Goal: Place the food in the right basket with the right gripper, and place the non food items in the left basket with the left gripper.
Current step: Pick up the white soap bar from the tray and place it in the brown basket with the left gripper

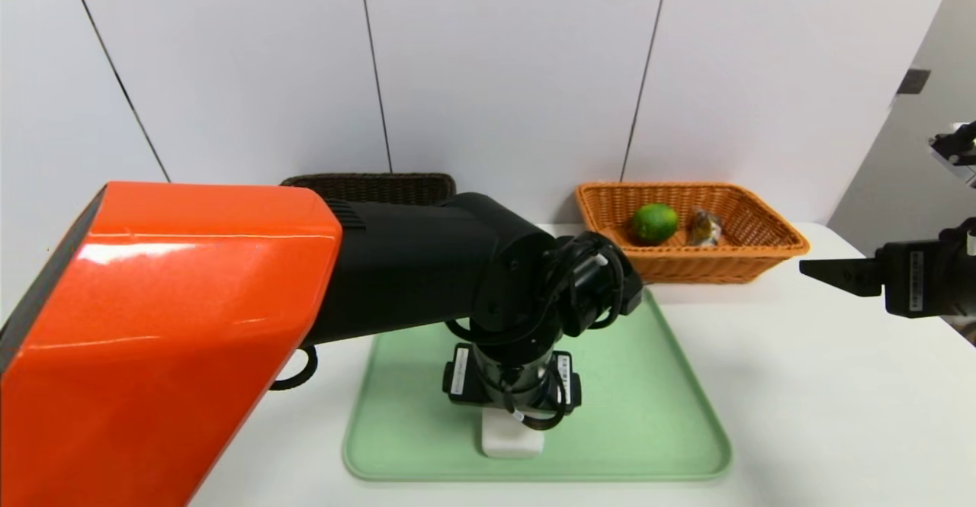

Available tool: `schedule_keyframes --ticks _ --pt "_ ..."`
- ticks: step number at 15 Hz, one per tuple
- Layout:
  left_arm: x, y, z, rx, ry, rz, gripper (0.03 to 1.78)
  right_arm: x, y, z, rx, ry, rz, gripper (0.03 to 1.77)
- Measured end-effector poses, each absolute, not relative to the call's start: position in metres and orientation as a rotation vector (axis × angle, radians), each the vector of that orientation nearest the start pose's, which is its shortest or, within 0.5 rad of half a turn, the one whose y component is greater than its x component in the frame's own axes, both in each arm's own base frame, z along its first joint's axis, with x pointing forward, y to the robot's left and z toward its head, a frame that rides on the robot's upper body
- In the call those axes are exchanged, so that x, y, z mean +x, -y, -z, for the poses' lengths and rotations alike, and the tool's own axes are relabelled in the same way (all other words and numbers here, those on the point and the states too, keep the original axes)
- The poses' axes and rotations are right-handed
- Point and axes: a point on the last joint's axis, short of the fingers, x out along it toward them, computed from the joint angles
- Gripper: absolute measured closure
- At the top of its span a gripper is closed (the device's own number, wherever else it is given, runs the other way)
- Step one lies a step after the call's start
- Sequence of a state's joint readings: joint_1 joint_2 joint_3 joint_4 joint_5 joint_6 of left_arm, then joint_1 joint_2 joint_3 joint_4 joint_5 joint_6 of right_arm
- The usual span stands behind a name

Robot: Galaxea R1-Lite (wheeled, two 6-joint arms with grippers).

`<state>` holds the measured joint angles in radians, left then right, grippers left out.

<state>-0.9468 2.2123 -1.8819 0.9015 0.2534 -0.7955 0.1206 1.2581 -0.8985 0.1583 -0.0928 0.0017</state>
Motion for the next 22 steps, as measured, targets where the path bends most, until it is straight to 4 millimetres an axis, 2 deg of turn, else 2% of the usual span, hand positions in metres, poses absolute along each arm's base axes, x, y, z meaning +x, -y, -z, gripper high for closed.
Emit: schedule_keyframes --ticks 7,11,15,19,22 --pt "0.244 0.324 -0.153 0.003 -1.180 0.148 0.12 0.185 -0.020 -0.242 -0.054 -0.521 -0.025 0.10" --pt "0.244 0.324 -0.153 0.001 -1.184 0.152 0.76 0.185 -0.020 -0.242 -0.055 -0.523 -0.026 0.10" --pt "0.244 0.324 -0.157 -0.009 -1.178 0.160 0.83 0.185 -0.020 -0.241 -0.056 -0.526 -0.027 0.10" --pt "0.241 0.320 -0.196 -0.058 -1.097 0.247 0.83 0.184 -0.020 -0.236 -0.057 -0.543 -0.027 0.10" --pt "0.236 0.300 -0.239 -0.057 -0.967 0.328 0.83 0.183 -0.020 -0.233 -0.057 -0.553 -0.026 0.10"
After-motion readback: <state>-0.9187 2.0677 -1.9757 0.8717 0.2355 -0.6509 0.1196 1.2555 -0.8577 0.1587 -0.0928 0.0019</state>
